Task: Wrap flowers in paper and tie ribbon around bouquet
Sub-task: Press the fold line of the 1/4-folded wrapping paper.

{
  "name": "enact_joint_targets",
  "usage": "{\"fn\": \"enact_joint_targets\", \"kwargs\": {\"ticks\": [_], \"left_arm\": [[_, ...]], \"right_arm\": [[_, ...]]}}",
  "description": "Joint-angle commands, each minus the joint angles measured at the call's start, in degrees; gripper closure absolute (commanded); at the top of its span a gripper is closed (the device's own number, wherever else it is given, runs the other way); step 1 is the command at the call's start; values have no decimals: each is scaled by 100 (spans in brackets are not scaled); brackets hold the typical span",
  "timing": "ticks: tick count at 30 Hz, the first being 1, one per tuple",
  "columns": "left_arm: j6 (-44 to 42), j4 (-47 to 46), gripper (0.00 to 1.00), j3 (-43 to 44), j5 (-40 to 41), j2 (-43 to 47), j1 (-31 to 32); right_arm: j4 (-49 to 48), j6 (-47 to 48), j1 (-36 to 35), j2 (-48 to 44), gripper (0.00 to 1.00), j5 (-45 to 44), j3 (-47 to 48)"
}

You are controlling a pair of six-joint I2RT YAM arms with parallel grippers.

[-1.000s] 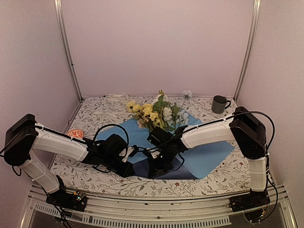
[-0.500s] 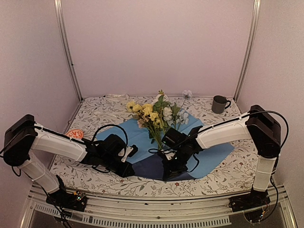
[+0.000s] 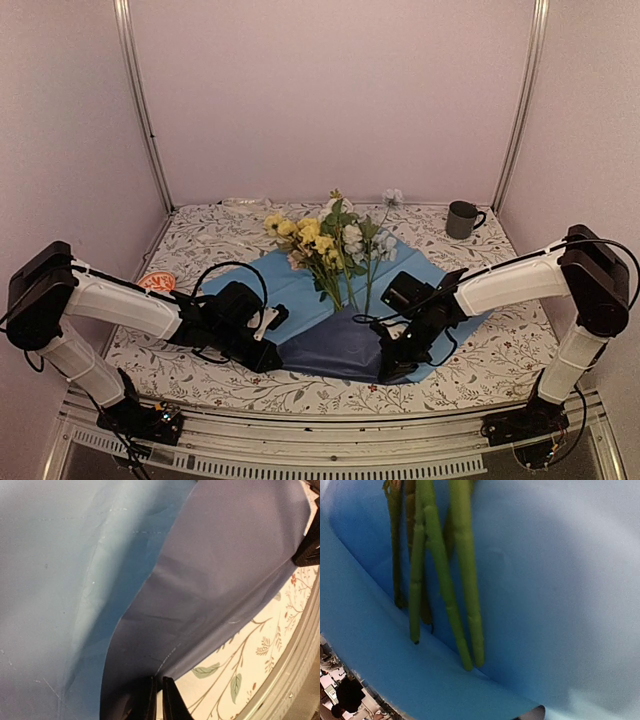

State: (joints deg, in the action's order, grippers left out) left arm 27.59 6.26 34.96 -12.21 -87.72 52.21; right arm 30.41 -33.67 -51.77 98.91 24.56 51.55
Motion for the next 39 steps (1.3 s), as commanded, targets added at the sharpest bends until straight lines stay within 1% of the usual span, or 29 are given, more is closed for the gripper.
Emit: {"fn": "enact_joint_targets", "kwargs": {"ticks": [1,12,16,19,23,25,26,30,33,36,39], "left_arm": [[-62,759,93,-261,298,-87,-124],[-70,793,93,-295,319,-61,-139],[-69,794,93,-315,308,-43,-147],[-66,783,93,-330,306,-18,-145],[-62,776,93,-325,307,-10,-149],[-49,774,93,-339,314,6,-146],[-40,778,93,-340,317,17,-141],[-3,771,93,-346,323,52,-142],[16,777,93,-356,316,52,-146],[25,784,93,-373,323,76,-141],[67,715,93,-404,280,150,-157]], "right_arm": [[787,-69,201,-79,100,-852,-610],[1140,-134,306,-632,100,-991,-1090],[1486,-148,321,-917,100,-1098,-1198],[1970,-90,379,-1165,100,-1384,-935],[2465,95,359,-1377,100,-1555,39],[2398,138,216,-1440,100,-1483,545],[2209,165,80,-1433,100,-1419,775],[1585,384,-579,-991,100,-1065,1445],[1101,506,-733,-518,100,-685,1457],[1036,510,-730,-82,100,-895,1335],[942,532,-727,155,100,-981,1105]]}}
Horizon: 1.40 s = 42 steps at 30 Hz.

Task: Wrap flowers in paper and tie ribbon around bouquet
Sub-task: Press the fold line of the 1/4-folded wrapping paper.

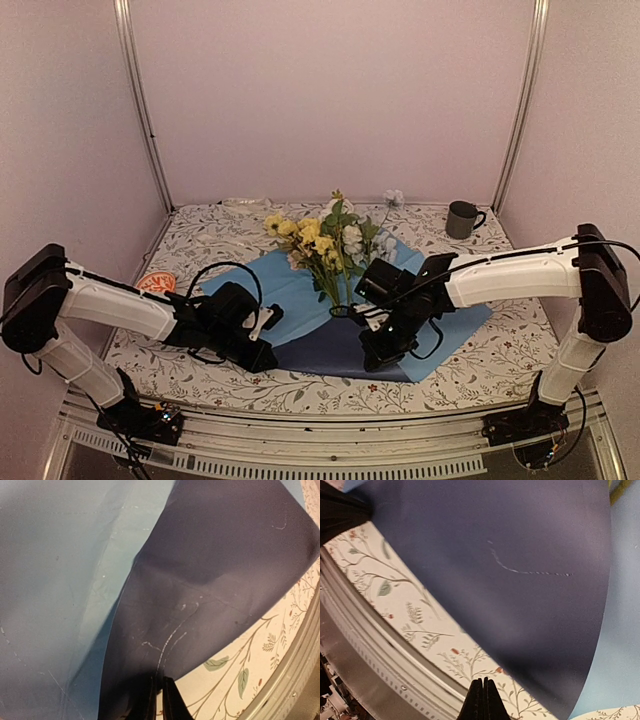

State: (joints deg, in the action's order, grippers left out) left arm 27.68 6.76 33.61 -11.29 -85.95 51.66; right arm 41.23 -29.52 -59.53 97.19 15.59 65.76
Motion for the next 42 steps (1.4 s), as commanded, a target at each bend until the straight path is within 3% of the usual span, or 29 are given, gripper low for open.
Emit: {"fn": "enact_joint_targets", "kwargs": {"ticks": [1,14,25,33,37,42], "left_arm": [[73,624,93,-284,162,-11,-98],[365,667,90,-425,122,156,-205],[1298,698,89,-1543,258,1894,-1113],[1361,1006,93,-1397,798,3147,-1195],[876,895,93,-721,1041,2916,-606],[26,551,90,203,579,1608,26]], "right_arm": [[-148,110,49,392,100,-102,-397],[-209,-123,270,229,100,-275,-1494],[-213,-94,272,130,100,-327,-1635],[-189,-55,276,12,100,-338,-1632],[-181,-63,267,-26,100,-347,-1590],[-124,-123,270,-47,100,-396,-1507]]}}
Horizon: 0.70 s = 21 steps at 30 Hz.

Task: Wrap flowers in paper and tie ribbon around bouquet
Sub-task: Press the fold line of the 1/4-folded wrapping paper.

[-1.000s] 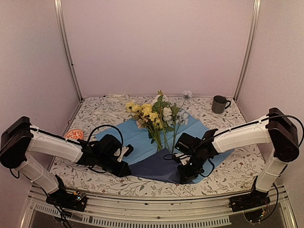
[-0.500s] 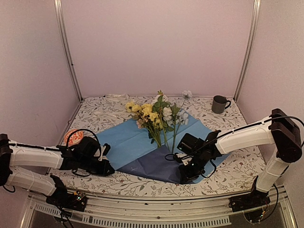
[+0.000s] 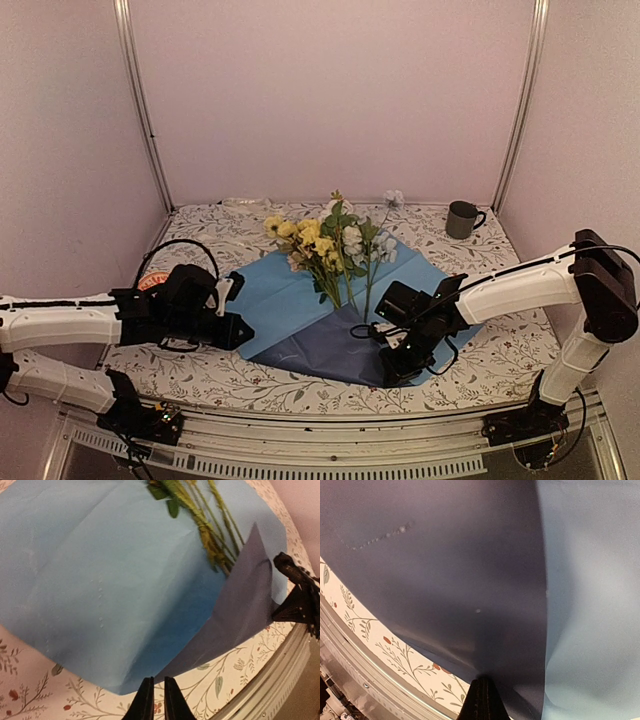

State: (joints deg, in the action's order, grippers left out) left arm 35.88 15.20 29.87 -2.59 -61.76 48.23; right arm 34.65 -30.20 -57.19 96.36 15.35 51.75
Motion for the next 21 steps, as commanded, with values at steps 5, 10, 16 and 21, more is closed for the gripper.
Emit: {"fn": "enact_joint_targets", "kwargs": {"ticks": [5,10,16,21], "left_arm": [[-1367,-509,88,1310,-953,-2138,654],[-1462,40,88,1911,-781,-3233,601],[-1491,284,88,1982,-1008,-3703,587],[-1529,291,88,2005,-1050,-3910,566]], "right_arm": [[566,-245,35,-95,100,-536,-86],[800,-587,22,-69,97,-781,157],[1411,-1092,9,-253,94,-1344,595],[1964,-1675,6,-558,87,-1746,976]]}}
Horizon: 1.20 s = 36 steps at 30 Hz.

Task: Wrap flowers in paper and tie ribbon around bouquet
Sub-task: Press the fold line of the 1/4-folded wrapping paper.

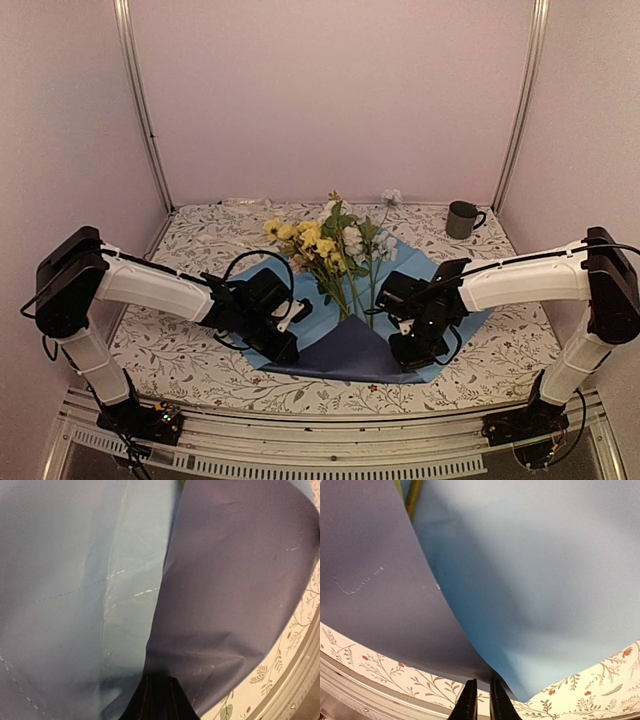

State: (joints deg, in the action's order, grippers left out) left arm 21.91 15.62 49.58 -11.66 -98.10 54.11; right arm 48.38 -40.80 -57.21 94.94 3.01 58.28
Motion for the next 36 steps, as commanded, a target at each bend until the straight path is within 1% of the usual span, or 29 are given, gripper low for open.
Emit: {"fn": "enact_joint_targets", "kwargs": {"ticks": [1,2,3,4,7,8,10,11,12,13,14,16,18,22,24,30,31,33,36], "left_arm": [[-143,237,88,23,-158,-299,-23],[-151,221,88,6,-144,-309,-22],[-167,196,88,-19,-113,-296,-19],[-190,174,88,-45,-81,-278,-27],[-307,183,88,-108,-1,-246,-55],[-324,187,88,-128,4,-244,-54],[-301,92,88,-190,-106,-240,-55],[-283,18,88,-237,-192,-228,-58],[-268,-36,88,-250,-258,-222,-58],[-278,-56,88,-243,-280,-226,-65],[-290,-46,88,-228,-257,-227,-69],[-285,-33,88,-196,-236,-228,-98],[-270,-45,89,-186,-270,-219,-153],[-221,-97,89,-164,-495,-171,-250],[-218,-109,89,-120,-566,-150,-259],[-221,-61,89,89,-365,-24,-184],[-209,4,89,197,-232,-12,-118],[-261,260,88,525,282,-55,134],[-328,587,88,993,457,-166,421]], "right_arm": [[648,-739,8,-525,77,-541,347],[671,-1006,8,-687,60,-533,304],[642,-1260,8,-824,54,-427,219],[530,-1487,16,-993,53,-254,78],[119,-2694,17,-1587,53,321,-616],[-77,-3307,19,-1830,53,478,-881],[-739,-4166,20,-2389,54,604,-1465],[-1206,-4481,6,-2653,57,507,-1692],[-1785,-4775,-12,-2885,68,320,-1916],[-2266,-4779,-39,-3013,77,98,-1948],[-2539,-4727,-42,-3019,84,-143,-1842],[-2367,-4142,-51,-2570,89,-497,-1359],[-1831,-3695,-51,-1903,93,-487,-858],[-2332,-3088,-98,-858,98,485,-650],[-2302,-3084,-118,-624,100,565,-641],[-2649,-3448,-124,-814,100,332,-1220],[-2779,-3465,-124,-821,100,371,-1342],[-2949,-3412,-124,-774,100,446,-1474],[-2981,-3263,-132,-749,100,416,-1525]]}}
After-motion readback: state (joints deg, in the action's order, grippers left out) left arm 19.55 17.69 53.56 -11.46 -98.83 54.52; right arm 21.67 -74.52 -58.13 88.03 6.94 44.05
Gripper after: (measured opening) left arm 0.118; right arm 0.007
